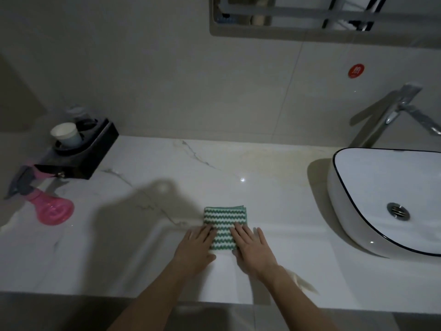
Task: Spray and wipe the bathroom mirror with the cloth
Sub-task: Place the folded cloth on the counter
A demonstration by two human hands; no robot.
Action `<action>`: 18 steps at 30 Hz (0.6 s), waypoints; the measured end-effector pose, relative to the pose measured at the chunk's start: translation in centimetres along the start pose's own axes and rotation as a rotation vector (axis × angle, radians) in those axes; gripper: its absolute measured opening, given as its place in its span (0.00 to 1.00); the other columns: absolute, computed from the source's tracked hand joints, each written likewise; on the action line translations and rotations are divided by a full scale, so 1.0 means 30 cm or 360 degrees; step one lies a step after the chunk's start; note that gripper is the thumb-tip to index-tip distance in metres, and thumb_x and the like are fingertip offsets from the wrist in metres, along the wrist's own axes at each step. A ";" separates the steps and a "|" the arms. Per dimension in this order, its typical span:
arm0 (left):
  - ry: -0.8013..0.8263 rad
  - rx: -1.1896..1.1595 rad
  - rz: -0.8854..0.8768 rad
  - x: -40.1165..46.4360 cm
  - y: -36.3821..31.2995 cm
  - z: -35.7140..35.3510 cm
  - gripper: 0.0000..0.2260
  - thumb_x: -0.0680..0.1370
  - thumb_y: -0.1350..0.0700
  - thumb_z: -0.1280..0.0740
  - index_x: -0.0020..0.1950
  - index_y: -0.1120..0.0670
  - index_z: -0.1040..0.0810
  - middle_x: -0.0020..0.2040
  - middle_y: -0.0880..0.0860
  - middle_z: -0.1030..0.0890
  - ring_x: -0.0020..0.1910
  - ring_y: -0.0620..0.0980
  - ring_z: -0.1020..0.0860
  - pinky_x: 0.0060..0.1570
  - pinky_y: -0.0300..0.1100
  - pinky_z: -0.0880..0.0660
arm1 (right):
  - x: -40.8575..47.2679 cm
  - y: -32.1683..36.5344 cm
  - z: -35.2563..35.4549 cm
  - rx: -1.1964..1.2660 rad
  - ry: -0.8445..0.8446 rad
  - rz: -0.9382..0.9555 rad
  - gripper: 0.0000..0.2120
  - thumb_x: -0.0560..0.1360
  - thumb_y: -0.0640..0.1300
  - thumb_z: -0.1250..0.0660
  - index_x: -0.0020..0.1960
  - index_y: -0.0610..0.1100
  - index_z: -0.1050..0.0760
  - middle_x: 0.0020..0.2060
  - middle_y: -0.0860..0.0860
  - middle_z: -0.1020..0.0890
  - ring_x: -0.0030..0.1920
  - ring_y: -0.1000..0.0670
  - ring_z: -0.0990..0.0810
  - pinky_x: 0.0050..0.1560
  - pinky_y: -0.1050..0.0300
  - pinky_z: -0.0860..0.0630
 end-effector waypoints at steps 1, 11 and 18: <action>0.0016 -0.0014 0.0018 -0.008 -0.005 -0.004 0.31 0.81 0.45 0.48 0.77 0.55 0.60 0.78 0.53 0.60 0.77 0.51 0.57 0.74 0.51 0.56 | -0.009 0.000 -0.008 -0.0008 0.0034 -0.0005 0.26 0.68 0.56 0.48 0.56 0.48 0.18 0.56 0.52 0.18 0.55 0.52 0.18 0.48 0.45 0.21; 0.0030 0.0008 0.0088 -0.110 0.018 0.008 0.28 0.81 0.46 0.49 0.77 0.55 0.56 0.78 0.54 0.57 0.77 0.53 0.55 0.74 0.51 0.56 | -0.063 0.003 -0.024 0.0040 0.0141 0.0038 0.29 0.68 0.60 0.48 0.55 0.46 0.18 0.56 0.50 0.18 0.54 0.50 0.18 0.59 0.46 0.26; -0.0115 -0.0068 0.0376 -0.238 0.188 0.112 0.28 0.81 0.46 0.49 0.77 0.51 0.57 0.78 0.52 0.58 0.77 0.51 0.56 0.73 0.49 0.57 | -0.007 0.089 0.137 -0.0074 0.0047 0.0141 0.33 0.75 0.61 0.56 0.60 0.44 0.21 0.60 0.48 0.20 0.58 0.48 0.19 0.71 0.51 0.53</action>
Point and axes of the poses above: each hand's wrist, its own x-axis towards the middle knuckle, its own z-axis out of the back of the hand, y = z × x, the point moved 6 cm from there along x, towards the middle knuckle
